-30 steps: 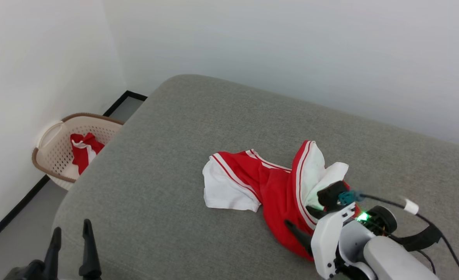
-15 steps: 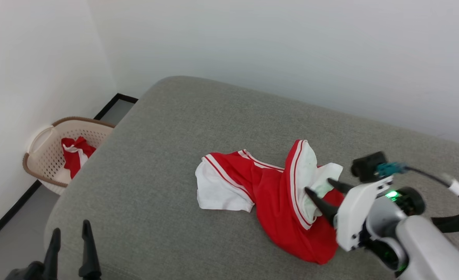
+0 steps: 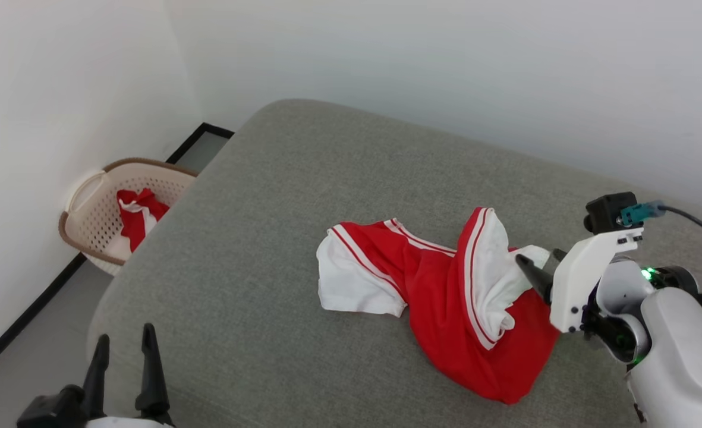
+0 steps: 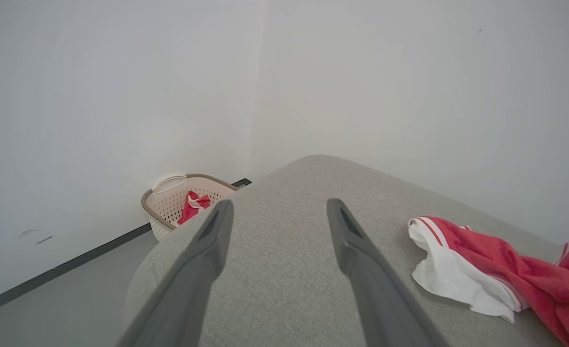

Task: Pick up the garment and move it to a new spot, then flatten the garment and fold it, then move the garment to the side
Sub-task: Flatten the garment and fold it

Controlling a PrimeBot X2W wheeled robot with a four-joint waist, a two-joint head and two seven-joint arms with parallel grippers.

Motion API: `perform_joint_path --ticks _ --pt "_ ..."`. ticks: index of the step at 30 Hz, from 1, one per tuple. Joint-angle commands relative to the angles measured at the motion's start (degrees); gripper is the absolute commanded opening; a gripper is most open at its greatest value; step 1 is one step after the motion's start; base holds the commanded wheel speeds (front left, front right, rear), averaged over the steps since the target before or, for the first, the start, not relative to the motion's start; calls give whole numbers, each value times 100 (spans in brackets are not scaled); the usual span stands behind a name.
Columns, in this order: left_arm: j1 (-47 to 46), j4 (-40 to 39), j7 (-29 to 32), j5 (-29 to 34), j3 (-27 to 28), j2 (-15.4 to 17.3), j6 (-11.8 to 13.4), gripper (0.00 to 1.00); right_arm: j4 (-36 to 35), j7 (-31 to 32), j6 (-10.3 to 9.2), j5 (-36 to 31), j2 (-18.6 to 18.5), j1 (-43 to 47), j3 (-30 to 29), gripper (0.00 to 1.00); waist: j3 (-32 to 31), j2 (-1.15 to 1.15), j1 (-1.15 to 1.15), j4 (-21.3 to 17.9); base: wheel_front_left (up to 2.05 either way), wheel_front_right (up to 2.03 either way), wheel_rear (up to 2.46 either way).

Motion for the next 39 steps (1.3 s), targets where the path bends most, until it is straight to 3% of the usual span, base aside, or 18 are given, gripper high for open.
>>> perform_joint_path --ticks 1,14,15,16,27,32,39 --pt "-58 -12 0 40 12 -7 -17 100 67 22 0 -45 18 -74 -52 100 60 0 0 47 0 0 0" --pt "-178 -71 0 90 142 -124 -41 100 1214 505 1 -343 390 -604 -420 100 319 0 0 151 0 0 0" --pt "-184 -59 0 86 140 -127 -43 100 1259 518 1 -339 434 -645 -393 58 332 0 0 155 0 0 0" --pt "-192 -48 0 83 137 -132 -44 100 1306 532 1 -339 453 -684 -375 0 346 0 0 159 0 0 0" --pt "-267 65 0 90 142 -150 -55 100 1241 295 1 -51 284 -852 -243 0 325 0 0 130 0 0 0" --pt "-258 110 0 152 141 -151 -68 100 917 236 1 84 -16 -710 -358 0 195 0 0 46 0 0 0" --pt "-160 29 0 206 266 -131 -81 100 264 314 0 135 -448 -452 -721 0 103 0 0 -376 0 0 0"
